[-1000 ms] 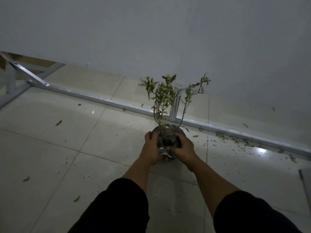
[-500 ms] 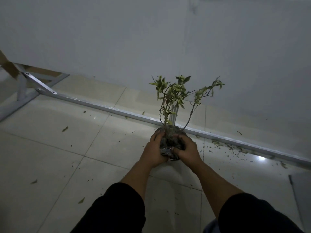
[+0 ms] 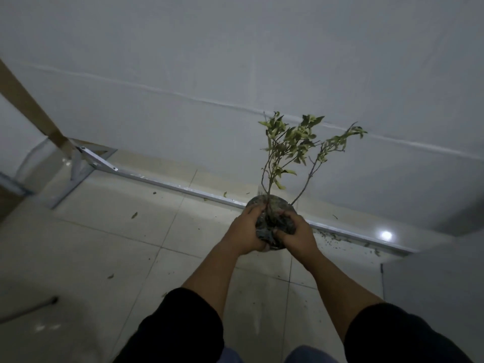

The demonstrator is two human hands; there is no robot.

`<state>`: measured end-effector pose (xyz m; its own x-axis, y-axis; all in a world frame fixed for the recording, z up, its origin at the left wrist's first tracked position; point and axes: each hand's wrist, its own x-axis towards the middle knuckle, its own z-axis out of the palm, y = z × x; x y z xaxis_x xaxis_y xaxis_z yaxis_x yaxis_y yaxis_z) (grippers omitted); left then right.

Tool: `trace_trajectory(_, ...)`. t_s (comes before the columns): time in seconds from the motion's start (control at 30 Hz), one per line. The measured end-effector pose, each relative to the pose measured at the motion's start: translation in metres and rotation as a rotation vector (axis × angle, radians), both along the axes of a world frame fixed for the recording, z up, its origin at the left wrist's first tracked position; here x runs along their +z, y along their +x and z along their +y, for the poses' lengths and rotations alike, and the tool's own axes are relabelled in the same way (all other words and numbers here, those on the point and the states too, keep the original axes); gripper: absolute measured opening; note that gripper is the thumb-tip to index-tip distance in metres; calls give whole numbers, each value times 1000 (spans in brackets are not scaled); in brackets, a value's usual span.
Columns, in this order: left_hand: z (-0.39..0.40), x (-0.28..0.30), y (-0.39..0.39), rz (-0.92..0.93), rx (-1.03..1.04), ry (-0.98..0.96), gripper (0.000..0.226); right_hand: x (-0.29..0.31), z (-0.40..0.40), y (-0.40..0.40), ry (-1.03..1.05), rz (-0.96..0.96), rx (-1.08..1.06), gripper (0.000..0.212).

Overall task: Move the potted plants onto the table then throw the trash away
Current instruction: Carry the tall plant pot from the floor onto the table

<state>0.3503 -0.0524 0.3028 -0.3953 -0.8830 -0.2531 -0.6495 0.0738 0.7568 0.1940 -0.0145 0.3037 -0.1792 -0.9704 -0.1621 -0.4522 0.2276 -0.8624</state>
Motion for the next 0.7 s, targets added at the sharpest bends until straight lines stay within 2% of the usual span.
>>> trace_trajectory(0.13, 10, 106, -4, 48, 11, -29, 106, 104, 9, -2, -81, 102, -29, 40)
trace_trajectory(0.43, 35, 313, -27, 18, -99, -90, 107, 316, 50, -21, -130, 203, -101, 40)
trace_trajectory(0.6, 45, 403, -61, 14, -212, -174, 115, 397, 72, -55, -226, 256, -162, 56)
trace_trajectory(0.7, 44, 430, -83, 12, -228, -260, 114, 425, 80, -78, -273, 261, -192, 57)
